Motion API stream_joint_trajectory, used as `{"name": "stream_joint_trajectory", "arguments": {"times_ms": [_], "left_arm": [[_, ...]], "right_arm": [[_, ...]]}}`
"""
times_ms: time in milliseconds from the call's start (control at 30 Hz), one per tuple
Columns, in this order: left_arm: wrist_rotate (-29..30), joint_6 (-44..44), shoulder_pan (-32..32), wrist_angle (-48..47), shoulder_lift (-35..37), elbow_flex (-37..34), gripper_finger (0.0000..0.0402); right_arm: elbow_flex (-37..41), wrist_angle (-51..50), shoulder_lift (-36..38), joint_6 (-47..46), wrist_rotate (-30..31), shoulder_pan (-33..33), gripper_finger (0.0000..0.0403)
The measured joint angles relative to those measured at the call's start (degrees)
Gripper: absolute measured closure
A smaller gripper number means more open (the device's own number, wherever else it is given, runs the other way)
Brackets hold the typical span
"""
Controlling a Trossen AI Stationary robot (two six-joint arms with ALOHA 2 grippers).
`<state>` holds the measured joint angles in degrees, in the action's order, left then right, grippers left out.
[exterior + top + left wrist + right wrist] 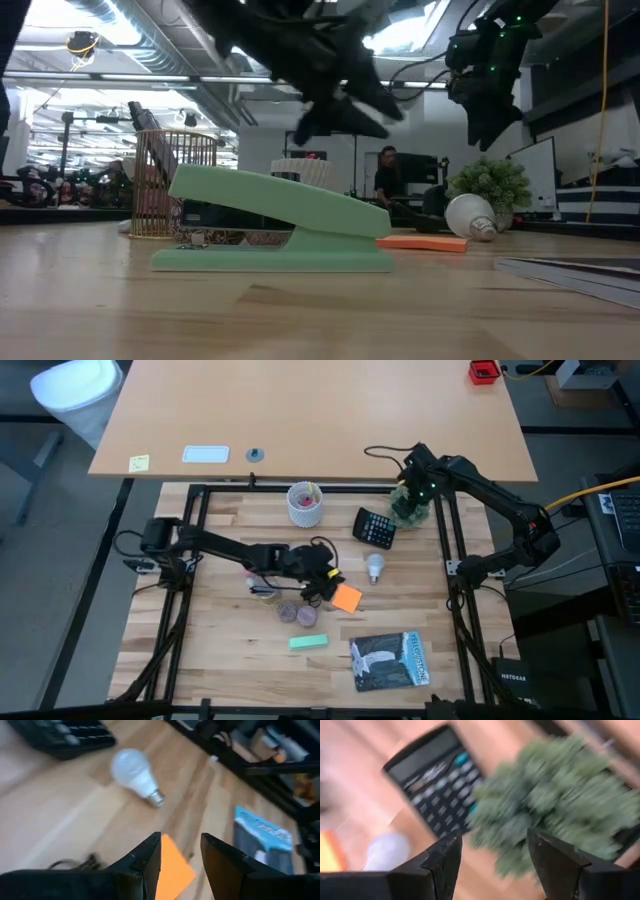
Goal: Screw lightbulb
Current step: Insert the white lightbulb into the silver lamp
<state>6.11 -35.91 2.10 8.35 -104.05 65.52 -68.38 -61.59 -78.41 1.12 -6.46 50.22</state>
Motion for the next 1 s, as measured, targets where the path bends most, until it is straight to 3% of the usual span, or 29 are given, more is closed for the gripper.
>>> {"name": "stream_joint_trajectory", "arguments": {"times_ms": [267, 500, 767, 1000], "left_arm": [[-4.5, 2.2, -1.9, 4.4, -6.3, 7.3, 0.0273], [-4.7, 8.2, -3.7, 4.1, -6.2, 8.6, 0.0273], [-5.4, 9.9, -7.0, 1.9, -5.5, 8.6, 0.0273], [-10.0, 18.4, -11.3, -18.0, 1.7, 8.6, 0.0273]], "right_arm": [[0.0, -12.8, 0.0, 0.0, -7.9, 0.0, 0.0175], [0.0, -19.7, 0.0, -4.0, -11.5, -2.0, 0.0175], [0.0, -20.5, 0.3, -15.0, -11.1, -14.1, 0.0175], [0.0, -17.6, 0.4, -28.0, -5.5, -28.1, 0.0175]]}}
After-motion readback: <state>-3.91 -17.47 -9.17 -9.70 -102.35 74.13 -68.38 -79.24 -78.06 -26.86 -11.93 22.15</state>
